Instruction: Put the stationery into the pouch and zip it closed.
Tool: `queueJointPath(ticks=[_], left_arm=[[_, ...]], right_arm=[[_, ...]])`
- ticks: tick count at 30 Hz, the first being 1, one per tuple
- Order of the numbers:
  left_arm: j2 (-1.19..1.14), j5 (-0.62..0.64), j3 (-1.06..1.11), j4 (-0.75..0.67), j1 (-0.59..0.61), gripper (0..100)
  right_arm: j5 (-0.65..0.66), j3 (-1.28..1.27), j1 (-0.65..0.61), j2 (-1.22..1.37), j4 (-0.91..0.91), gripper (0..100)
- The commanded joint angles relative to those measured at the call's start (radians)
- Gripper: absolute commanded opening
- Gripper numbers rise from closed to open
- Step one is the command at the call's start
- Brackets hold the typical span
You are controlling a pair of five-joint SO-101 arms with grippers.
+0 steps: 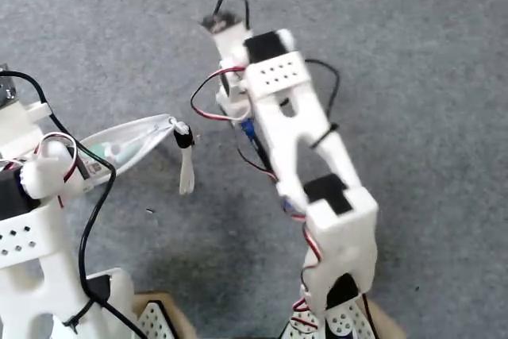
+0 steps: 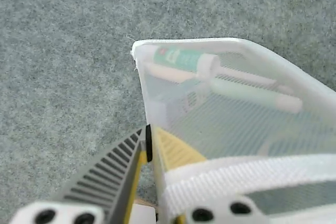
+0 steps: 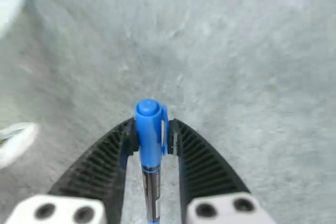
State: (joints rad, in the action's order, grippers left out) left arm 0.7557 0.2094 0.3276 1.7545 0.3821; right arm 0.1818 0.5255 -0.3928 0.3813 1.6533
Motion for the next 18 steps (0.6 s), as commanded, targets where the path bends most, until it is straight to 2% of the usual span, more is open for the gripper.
queueJointPath(ticks=[1, 7, 18], left_arm=[[-0.005, -0.005, 0.004, 0.003, -0.019, 3], [-0.005, -0.005, 0.004, 0.003, -0.025, 3], [-0.005, -0.005, 0.004, 0.003, -0.025, 3]], right_arm=[[-0.008, 0.081, -0.002, -0.174, 0.000, 1.2], [-0.008, 0.202, -0.014, -0.346, -0.058, 1.2], [-0.038, 0.225, -0.213, -0.481, -0.265, 1.2]])
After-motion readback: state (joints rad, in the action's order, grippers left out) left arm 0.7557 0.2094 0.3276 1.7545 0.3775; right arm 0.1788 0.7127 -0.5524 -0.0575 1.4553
